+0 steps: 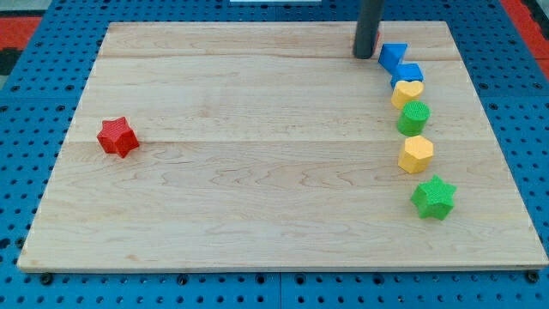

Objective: Push red star to the bottom center

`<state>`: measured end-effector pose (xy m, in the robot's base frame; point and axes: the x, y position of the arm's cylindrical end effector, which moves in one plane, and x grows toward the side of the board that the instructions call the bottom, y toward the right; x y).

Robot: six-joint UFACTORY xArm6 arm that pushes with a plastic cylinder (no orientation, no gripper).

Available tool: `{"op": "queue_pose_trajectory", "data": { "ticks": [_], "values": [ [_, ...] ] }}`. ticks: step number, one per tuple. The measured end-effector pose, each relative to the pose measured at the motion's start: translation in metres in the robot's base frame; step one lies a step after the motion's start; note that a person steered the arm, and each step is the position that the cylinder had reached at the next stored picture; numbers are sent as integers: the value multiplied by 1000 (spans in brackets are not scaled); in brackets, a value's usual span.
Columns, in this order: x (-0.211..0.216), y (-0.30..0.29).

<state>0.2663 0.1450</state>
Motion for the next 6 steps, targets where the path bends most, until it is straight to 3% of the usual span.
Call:
{"op": "queue_pose_trajectory", "data": {
  "ticks": [1, 2, 3, 5, 6],
  "values": [
    [-8, -43],
    [-27, -11],
    [-16, 13],
    [-3, -223],
    [3, -312]
  ]
}}
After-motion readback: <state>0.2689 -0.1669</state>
